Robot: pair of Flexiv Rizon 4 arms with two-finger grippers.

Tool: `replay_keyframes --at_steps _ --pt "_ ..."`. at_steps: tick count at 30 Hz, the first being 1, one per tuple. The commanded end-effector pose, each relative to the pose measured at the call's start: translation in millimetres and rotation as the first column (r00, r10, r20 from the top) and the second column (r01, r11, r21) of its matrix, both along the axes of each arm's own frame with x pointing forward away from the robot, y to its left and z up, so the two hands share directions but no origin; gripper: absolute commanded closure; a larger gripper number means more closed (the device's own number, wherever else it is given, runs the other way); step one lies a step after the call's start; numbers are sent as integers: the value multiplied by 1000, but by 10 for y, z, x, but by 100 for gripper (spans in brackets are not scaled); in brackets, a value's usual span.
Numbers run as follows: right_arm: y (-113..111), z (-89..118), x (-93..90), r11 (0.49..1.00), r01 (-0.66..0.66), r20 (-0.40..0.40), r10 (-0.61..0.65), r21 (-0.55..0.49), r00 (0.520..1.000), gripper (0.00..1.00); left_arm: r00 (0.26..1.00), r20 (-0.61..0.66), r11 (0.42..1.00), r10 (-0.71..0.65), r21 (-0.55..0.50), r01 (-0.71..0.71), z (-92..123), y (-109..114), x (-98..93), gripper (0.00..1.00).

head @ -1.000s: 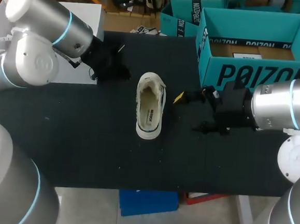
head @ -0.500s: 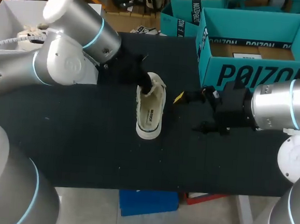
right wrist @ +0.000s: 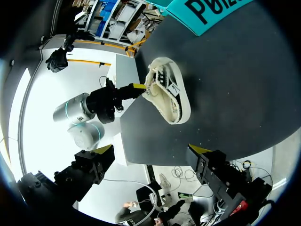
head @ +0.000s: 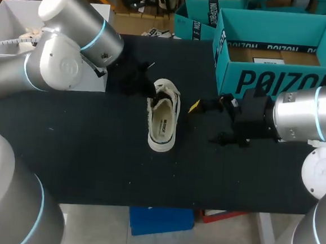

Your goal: Take the shoe out of the shoebox, open the shoe tongue, remove and reinsert the insole, then place the shoe into the shoebox

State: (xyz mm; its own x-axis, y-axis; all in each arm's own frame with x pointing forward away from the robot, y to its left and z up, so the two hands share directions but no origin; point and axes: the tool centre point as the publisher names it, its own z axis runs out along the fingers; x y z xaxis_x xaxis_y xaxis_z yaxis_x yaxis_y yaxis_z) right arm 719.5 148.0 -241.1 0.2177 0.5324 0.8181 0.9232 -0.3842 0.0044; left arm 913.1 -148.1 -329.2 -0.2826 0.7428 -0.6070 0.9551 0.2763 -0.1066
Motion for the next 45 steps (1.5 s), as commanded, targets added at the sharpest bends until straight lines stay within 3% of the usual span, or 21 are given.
replay_keyframes --at_steps 1,10,12,14,16,17,18,19,22,28,33,41,45 --pt "10 1 0 1000 1 0 -1 -2 1000 0 1000 24 1000 4 7 -4 213 127 -33 100" --pt "10 1 0 1000 1 0 -1 -2 1000 0 997 75 999 -6 37 3 303 253 -16 100" --pt "10 1 0 1000 1 0 -1 -2 1000 0 996 87 999 -9 46 5 314 332 -45 93" --pt "10 1 0 1000 1 0 -1 -2 1000 0 995 100 998 -16 62 9 327 401 -73 83" --pt "10 1 0 1000 1 0 -1 -2 1000 0 994 106 997 -18 75 10 344 500 -119 56" --pt "10 1 0 1000 1 0 -1 -2 1000 0 994 112 997 -19 80 10 355 545 -130 51" --pt "10 1 0 1000 1 0 -1 -2 1000 0 994 112 997 -20 81 10 368 585 -144 29" --pt "10 1 0 1000 1 0 -1 -2 1000 0 993 112 997 -22 82 13 381 621 -164 16" --pt "10 1 0 1000 1 0 -1 -2 1000 0 989 140 993 -43 111 27 404 719 -197 4" --pt "10 1 0 1000 1 0 -1 -2 1000 0 980 147 976 -133 190 104 383 849 -292 0" --pt "10 1 0 1000 1 0 -1 -2 1000 0 982 118 975 -145 184 122 375 918 -371 0" --pt "10 1 0 1000 1 0 -1 -2 1000 0 995 58 994 -85 80 80 497 1047 -476 0" --pt "10 1 0 1000 1 0 -1 -2 1000 0 996 -51 997 76 30 -75 528 1156 -479 0"
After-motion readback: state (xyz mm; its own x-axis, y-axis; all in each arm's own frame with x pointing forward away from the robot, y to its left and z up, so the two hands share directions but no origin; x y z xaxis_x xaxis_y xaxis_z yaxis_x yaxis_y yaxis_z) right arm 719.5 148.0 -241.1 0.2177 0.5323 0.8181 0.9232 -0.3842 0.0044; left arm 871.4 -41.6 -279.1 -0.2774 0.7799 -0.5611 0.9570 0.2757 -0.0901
